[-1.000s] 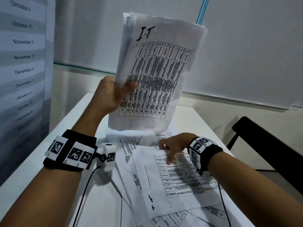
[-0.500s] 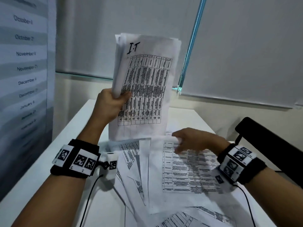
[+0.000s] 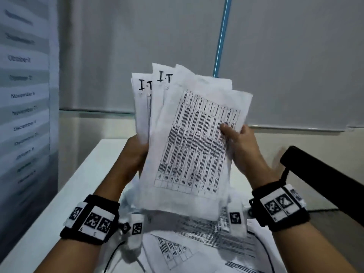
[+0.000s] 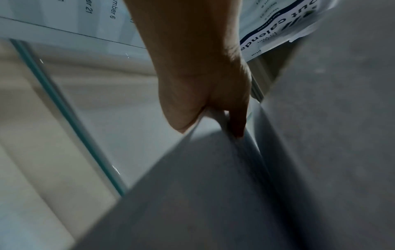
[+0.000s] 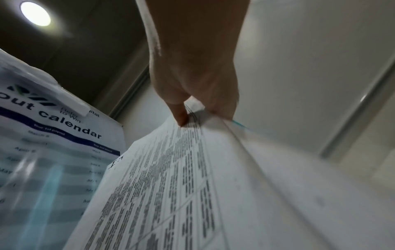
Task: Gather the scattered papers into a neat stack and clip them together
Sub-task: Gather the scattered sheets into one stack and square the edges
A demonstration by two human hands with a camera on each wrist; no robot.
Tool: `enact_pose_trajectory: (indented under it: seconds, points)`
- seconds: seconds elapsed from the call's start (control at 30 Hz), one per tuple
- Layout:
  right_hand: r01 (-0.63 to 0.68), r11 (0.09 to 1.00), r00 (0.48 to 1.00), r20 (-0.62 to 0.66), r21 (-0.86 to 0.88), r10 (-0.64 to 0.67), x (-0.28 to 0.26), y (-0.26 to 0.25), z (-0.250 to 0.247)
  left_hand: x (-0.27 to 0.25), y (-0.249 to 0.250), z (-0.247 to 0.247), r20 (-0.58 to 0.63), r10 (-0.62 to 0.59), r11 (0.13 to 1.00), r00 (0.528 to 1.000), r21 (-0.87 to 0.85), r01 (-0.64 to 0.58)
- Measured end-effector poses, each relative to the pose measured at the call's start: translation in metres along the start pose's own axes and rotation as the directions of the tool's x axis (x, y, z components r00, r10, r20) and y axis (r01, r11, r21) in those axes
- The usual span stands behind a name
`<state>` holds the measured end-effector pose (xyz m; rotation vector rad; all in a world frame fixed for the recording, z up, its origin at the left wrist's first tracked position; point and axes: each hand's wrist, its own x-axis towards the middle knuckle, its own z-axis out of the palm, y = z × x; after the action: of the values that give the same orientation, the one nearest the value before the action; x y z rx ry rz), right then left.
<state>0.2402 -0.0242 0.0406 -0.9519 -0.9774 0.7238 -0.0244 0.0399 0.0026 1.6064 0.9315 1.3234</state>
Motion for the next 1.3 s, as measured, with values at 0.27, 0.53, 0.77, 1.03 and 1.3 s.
enact_pose_trajectory:
  seconds: [0.27, 0.53, 0.77, 1.03, 1.3]
  points:
    - [0.237, 0.953, 0.954, -0.139, -0.19, -0.265, -0.027, 0.017, 0.018, -0.013, 0.022, 0.01, -0.001, 0.267, 0.964, 0.964, 0.001, -0.267]
    - [0.162, 0.971, 0.987, 0.026, -0.176, -0.16, -0.037, 0.021, 0.014, -0.006, 0.004, -0.008, 0.153, 0.196, 0.958, 0.969, -0.243, -0.156]
    - [0.125, 0.978, 0.99, 0.093, -0.167, -0.11, -0.035, 0.033, 0.015, -0.004, 0.001, -0.003, 0.011, 0.177, 0.956, 0.984, -0.241, -0.169]
    - [-0.017, 0.934, 0.955, 0.272, -0.358, 0.122, -0.011, 0.069, -0.01, 0.008, -0.009, -0.036, -0.092, 0.04, 0.997, 0.995, -0.054, -0.046]
    - [0.268, 0.183, 0.765, 0.324, -0.946, 0.556, 0.013, 0.117, -0.034, 0.0, 0.017, -0.096, -0.383, 0.167, 0.974, 0.909, -0.081, -0.213]
